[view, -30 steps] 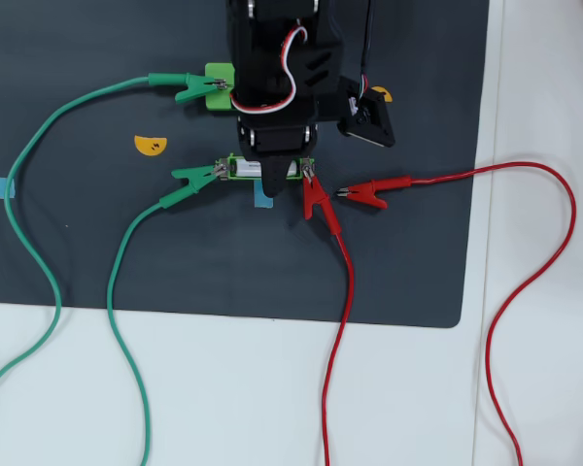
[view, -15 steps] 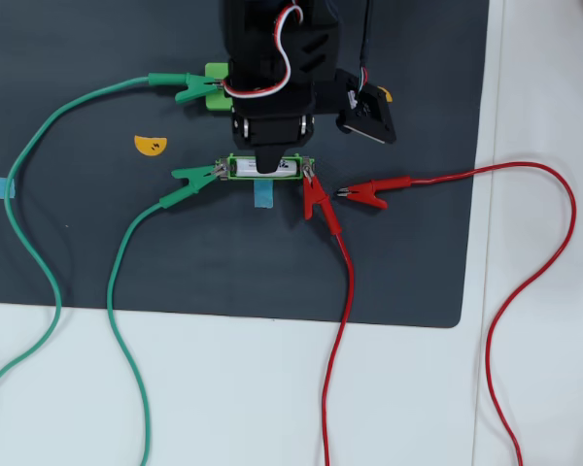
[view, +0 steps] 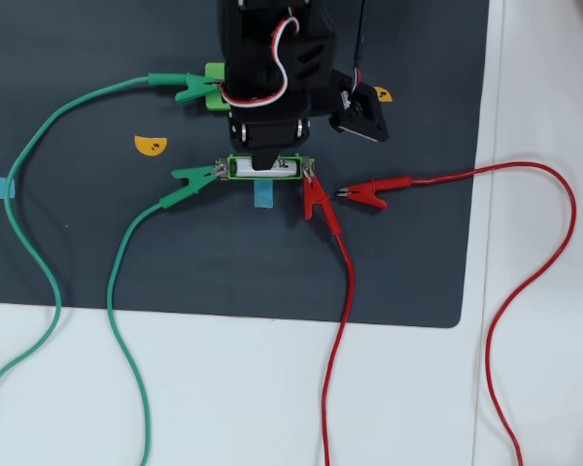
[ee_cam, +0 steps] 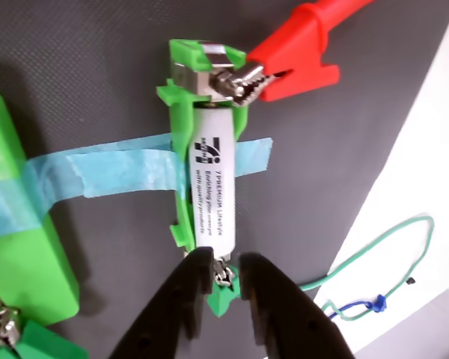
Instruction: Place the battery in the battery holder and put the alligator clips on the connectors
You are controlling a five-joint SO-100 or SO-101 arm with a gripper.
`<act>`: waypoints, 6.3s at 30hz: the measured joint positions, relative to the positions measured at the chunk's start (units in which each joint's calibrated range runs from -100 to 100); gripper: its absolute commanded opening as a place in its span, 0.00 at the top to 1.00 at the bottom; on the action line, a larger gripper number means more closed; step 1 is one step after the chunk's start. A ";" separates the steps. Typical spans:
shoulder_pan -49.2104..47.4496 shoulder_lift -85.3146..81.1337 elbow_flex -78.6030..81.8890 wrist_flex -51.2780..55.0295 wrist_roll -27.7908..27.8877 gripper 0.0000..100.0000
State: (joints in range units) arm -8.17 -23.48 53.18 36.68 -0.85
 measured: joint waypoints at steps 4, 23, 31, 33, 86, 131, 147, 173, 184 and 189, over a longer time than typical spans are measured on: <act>0.00 3.11 0.00 -3.43 0.00 0.99; 0.00 7.31 0.00 -5.15 0.00 0.99; 0.00 11.09 -1.69 -5.15 0.00 0.99; 0.11 11.09 -1.69 -5.15 0.36 0.99; -31.47 24.61 -42.74 21.45 -14.53 0.87; -30.12 38.64 -43.18 14.76 -16.08 0.83; -29.68 41.66 -43.36 14.50 -16.08 0.83; -28.67 43.43 -45.31 14.67 -15.04 0.87; -28.67 43.51 -45.40 14.67 -14.99 0.87; -28.67 43.51 -45.40 14.67 -14.99 0.97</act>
State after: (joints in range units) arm -36.84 20.03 7.77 51.35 -15.84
